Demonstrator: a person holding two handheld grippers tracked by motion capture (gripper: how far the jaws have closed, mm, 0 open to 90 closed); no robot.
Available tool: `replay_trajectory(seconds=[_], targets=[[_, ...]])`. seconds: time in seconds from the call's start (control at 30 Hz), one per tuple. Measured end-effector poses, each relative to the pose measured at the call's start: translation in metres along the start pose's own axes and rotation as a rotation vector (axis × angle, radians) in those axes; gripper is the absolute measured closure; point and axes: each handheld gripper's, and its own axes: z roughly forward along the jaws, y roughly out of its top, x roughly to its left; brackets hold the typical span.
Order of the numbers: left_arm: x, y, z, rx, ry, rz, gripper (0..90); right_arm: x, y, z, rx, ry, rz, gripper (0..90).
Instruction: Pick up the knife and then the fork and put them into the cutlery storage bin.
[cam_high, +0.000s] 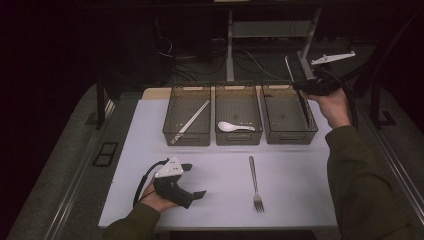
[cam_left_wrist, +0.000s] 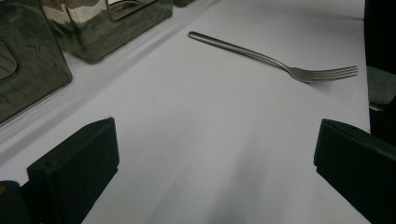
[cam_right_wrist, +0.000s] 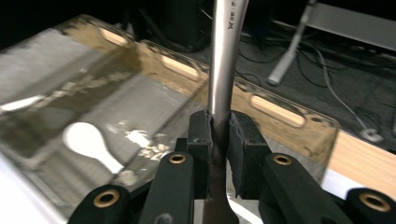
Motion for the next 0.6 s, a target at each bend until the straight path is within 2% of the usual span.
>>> replay_trajectory(seconds=[0.2,0.27,0.6], targets=[[0.0,0.0,0.0,-0.001,-0.002,0.0,0.0,-0.008,-0.008,0.016,0.018,-0.032,0.002,79.2],[-0.001,0.0,0.001,-0.003,-0.002,-0.002,0.0,-0.01,-0.014,0.021,0.029,-0.034,0.018,79.1],[-0.001,0.0,0.0,-0.007,-0.004,-0.001,0.0,-0.013,-0.04,0.043,0.132,-0.033,0.021,79.1]])
